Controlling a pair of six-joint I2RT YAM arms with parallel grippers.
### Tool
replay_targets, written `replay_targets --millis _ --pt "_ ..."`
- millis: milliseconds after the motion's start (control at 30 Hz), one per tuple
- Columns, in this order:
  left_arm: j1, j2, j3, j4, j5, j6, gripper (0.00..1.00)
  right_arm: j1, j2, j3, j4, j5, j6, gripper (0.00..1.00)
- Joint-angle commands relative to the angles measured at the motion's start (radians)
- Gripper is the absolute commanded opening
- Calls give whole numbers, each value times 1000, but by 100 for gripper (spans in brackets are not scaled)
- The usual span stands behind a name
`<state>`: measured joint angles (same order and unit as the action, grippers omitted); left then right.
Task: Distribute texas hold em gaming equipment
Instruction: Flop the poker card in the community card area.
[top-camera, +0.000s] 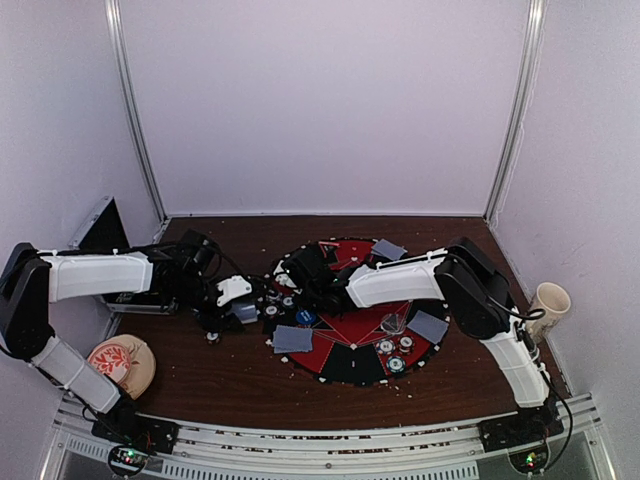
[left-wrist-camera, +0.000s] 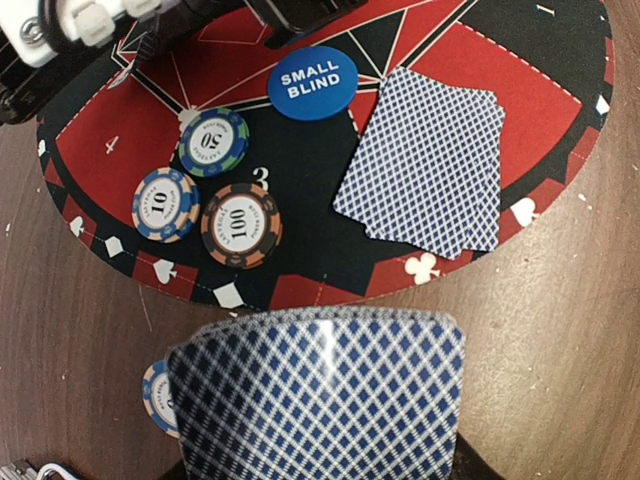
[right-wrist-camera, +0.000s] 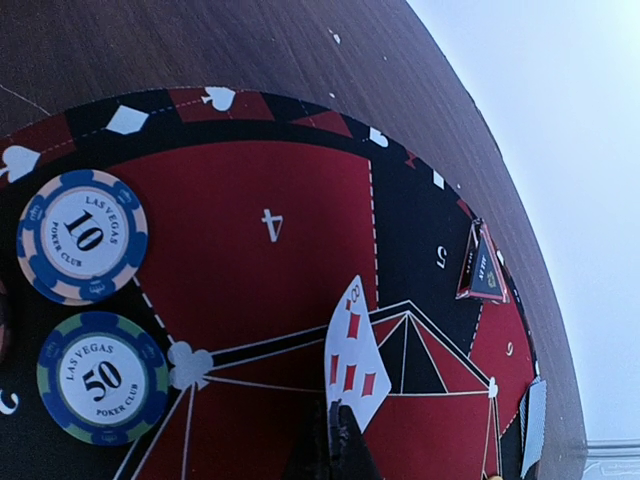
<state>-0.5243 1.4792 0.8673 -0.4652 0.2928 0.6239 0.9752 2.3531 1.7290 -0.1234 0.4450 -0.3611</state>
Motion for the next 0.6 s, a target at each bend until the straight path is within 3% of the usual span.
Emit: replay_targets --millis 0,167,567 --pt "9 -29 -12 23 24 10 54 -4 10 -6 40 -52 -29 1" --pt "9 -30 -12 25 28 10 54 -10 11 -14 40 -66 -36 2" --pt "9 -20 -2 27 37 8 54 -15 -11 -31 21 -55 -39 22"
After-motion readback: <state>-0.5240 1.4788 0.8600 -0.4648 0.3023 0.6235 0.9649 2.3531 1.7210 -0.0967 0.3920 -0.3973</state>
